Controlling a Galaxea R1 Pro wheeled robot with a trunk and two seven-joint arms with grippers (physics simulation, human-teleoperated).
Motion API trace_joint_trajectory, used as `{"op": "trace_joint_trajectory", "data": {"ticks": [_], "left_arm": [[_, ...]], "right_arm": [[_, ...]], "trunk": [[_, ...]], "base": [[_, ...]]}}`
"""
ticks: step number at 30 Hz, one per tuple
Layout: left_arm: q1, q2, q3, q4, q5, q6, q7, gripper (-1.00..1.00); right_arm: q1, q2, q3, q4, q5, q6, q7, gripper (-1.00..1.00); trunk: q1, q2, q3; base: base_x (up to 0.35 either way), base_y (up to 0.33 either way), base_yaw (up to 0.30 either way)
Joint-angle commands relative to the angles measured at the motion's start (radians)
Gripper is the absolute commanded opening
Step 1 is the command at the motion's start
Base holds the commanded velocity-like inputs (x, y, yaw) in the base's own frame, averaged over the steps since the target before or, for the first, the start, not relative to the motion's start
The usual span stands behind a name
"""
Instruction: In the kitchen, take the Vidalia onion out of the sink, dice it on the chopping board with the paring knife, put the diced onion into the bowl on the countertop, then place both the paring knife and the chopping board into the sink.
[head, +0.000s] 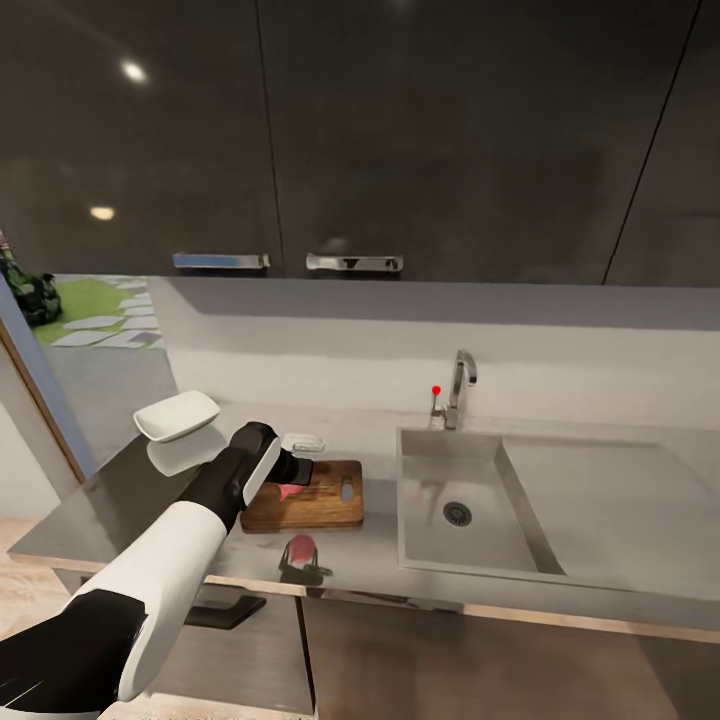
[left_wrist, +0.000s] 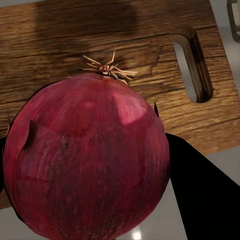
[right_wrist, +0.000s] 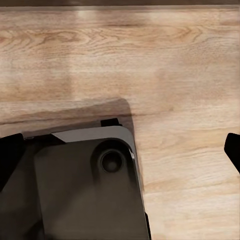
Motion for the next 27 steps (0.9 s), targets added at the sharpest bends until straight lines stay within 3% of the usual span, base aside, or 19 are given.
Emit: {"op": "trace_joint_trajectory", "data": {"ticks": [1, 12, 21, 27], "left_arm": [[-0.001, 0.000, -0.002, -0.001, 0.000, 0.004, -0.002, -1.00], [-0.001, 0.000, -0.001, -0.001, 0.000, 0.004, -0.002, -1.00], [-0.001, 0.001, -0.001, 0.000, 0.000, 0.004, -0.002, -1.00], [-0.001, 0.002, -0.001, 0.006, 0.000, 0.004, -0.002, -1.00]], "right_arm": [[-0.001, 0.000, -0.007, 0.000, 0.011, -0.002, -0.005, 1.00], [-0.001, 0.000, -0.007, 0.000, 0.011, -0.002, -0.005, 1.00], [-0.001, 0.000, -0.007, 0.000, 0.011, -0.002, -0.005, 1.00], [-0.001, 0.001, -0.007, 0.001, 0.011, -0.002, -0.005, 1.00]], "trunk": [[0.001, -0.002, -0.003], [0.001, -0.002, -0.015], [0.001, -0.002, -0.024], [0.001, -0.002, -0.030]], "base": [[0.000, 0.000, 0.000], [0.012, 0.000, 0.000], [0.216, 0.000, 0.000], [0.042, 0.000, 0.000]]}}
